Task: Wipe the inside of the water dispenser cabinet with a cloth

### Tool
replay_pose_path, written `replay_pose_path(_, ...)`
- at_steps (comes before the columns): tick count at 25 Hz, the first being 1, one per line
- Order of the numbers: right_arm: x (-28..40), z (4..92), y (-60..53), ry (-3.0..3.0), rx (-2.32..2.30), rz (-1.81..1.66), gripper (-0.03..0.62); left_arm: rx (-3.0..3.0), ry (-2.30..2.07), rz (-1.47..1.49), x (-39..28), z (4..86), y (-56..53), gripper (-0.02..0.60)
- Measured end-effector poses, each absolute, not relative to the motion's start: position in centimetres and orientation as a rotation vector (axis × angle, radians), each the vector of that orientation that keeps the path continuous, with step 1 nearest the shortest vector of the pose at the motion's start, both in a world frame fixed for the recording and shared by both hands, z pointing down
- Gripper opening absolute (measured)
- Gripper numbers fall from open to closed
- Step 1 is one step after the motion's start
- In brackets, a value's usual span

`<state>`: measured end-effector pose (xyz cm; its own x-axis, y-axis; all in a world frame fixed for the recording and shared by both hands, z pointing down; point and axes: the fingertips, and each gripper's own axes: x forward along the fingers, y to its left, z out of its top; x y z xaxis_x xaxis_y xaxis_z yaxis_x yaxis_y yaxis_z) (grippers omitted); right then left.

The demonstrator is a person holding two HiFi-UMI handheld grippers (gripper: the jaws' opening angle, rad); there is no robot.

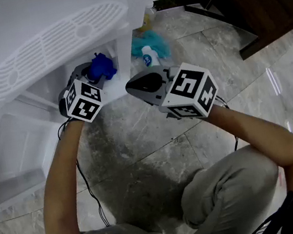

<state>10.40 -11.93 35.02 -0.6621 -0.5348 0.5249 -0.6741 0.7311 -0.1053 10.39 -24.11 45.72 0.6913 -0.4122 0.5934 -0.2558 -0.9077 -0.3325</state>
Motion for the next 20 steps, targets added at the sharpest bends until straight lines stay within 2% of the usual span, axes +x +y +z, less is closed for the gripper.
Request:
replay_pose_path(9, 12.5, 34.6, -10.9, -2.55, 0.923, 0.484, -0.002, -2.667, 0.697, -1.04, 11.9, 49.0, -28.8, 0.133)
replay_pose_path(20, 15.3, 33.7, -8.4, -2.552, 0.977, 0.522, -0.002, -2.624, 0.887, -1.022, 12.1, 48.8, -34.0, 0.133)
